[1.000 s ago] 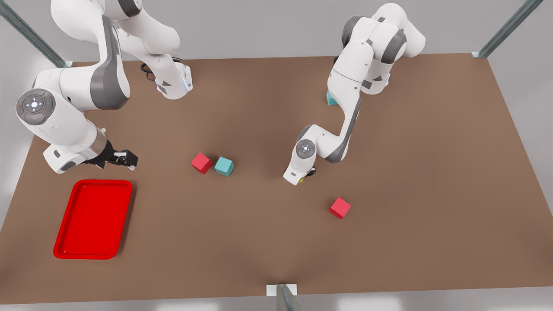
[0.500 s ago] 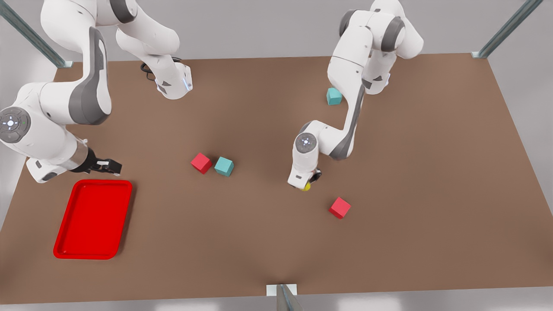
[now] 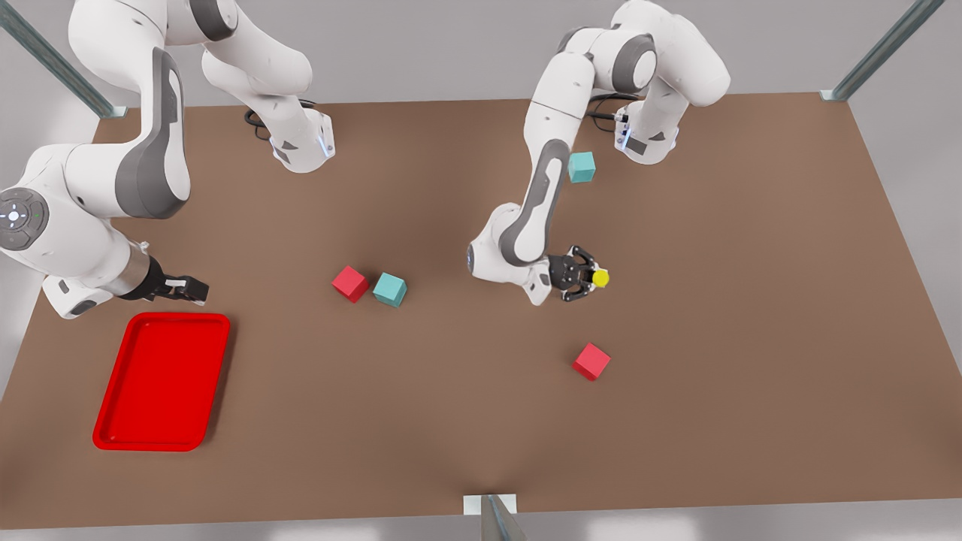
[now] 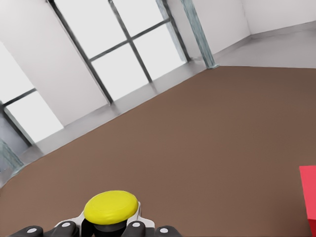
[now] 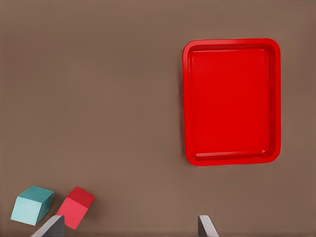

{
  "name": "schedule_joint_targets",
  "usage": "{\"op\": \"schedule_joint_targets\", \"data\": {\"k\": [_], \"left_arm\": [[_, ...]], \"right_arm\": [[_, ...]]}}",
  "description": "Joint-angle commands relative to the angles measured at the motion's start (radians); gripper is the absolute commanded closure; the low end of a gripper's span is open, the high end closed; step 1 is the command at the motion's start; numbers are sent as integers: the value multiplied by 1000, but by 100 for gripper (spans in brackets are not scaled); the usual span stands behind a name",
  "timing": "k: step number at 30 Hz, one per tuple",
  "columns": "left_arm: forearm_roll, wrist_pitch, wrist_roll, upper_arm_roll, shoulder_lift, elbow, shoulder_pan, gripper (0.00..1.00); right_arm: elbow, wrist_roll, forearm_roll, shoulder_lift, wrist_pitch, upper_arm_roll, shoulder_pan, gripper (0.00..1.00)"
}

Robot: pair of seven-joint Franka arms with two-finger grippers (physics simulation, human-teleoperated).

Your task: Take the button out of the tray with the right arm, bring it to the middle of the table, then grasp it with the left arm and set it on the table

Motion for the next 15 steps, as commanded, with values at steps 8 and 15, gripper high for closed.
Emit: {"op": "schedule_joint_targets", "data": {"k": [8, 15], "left_arm": [[86, 28, -883, -10, 126, -5, 15, 54], [96, 131, -874, -23, 178, -8, 42, 54]], "right_arm": [[27, -23, -1, 2, 13, 2, 7, 0], [27, -24, 2, 2, 11, 2, 6, 0]]}}
